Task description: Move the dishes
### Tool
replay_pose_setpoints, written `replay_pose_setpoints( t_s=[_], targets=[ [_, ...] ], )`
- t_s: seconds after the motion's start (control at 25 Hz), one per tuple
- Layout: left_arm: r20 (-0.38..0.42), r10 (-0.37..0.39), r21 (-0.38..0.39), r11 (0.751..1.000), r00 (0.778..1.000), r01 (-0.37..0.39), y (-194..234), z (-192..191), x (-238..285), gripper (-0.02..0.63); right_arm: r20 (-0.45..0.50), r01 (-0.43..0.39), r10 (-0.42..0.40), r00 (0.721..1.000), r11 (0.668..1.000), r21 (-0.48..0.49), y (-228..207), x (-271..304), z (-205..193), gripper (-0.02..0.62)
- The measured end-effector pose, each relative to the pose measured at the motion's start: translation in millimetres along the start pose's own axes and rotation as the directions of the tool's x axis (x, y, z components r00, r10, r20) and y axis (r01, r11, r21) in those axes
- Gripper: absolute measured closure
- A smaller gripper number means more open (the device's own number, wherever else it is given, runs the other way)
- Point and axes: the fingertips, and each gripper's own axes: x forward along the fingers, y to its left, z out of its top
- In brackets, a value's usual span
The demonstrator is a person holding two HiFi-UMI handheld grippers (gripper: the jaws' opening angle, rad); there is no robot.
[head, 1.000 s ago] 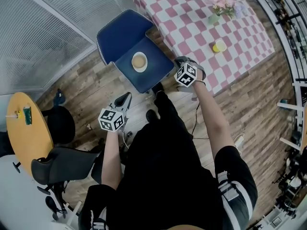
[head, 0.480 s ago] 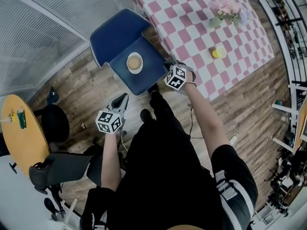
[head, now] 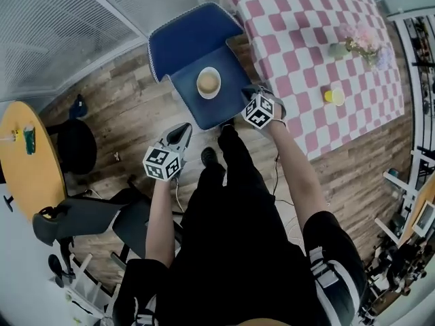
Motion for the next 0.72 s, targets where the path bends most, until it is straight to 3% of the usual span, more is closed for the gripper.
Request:
replay_pose_setpoints(
  t_s=[0.72],
  targets=[
    [-0.029, 0.096, -0.110, 0.989, 0.995, -0.099, 64, -23, 37, 0.577, -0.018, -0.204, 0.203, 0.979, 0.975, -0.084, 45, 145, 13, 0.546]
  ],
)
